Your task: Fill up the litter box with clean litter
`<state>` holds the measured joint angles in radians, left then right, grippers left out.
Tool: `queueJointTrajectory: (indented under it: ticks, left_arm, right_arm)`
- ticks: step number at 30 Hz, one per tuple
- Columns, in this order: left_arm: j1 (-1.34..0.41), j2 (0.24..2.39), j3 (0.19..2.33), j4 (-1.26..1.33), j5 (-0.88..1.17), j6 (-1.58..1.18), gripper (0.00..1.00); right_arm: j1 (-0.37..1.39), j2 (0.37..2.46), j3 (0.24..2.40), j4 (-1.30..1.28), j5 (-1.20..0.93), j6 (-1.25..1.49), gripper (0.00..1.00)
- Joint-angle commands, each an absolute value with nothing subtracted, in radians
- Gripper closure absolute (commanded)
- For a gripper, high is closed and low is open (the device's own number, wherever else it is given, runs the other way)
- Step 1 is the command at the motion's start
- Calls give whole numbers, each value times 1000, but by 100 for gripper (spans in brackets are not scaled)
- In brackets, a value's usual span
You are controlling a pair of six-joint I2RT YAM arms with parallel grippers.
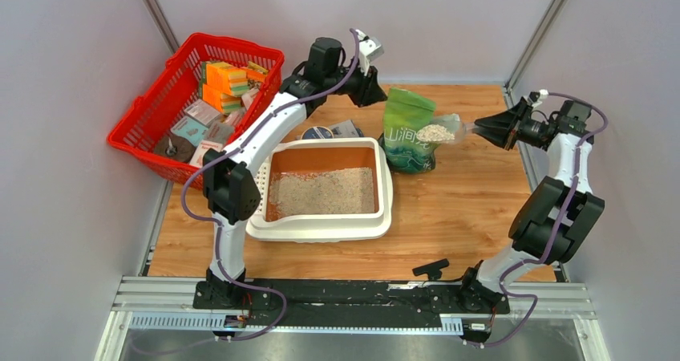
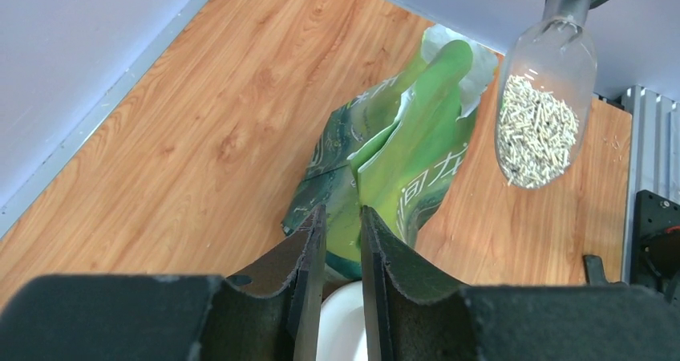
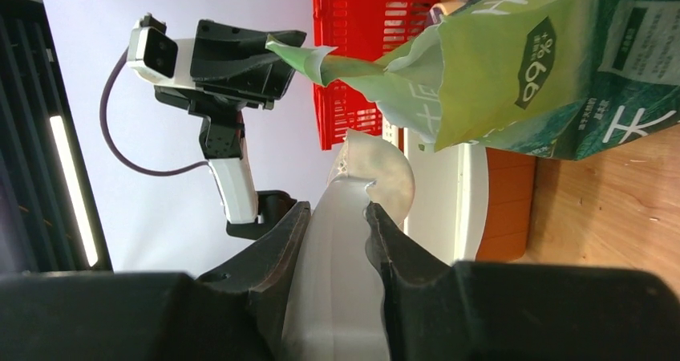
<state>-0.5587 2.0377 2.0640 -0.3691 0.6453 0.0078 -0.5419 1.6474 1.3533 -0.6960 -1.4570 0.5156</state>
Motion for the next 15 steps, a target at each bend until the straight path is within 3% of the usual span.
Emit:
queueJointTrajectory:
  ticks: [1, 11, 15]
  left_arm:
    - [-531, 1996, 2095, -377, 638, 41, 69]
    - [-463, 1928, 2031, -413, 623, 78, 69]
    - [-414, 1875, 1991, -426, 617, 83, 69]
  right_arm:
    - [-490, 1600, 1385, -741, -1594, 492, 100]
    - [-276, 1526, 1325, -766, -1559, 521, 100]
    - [-154, 1480, 1261, -562, -1450, 708, 100]
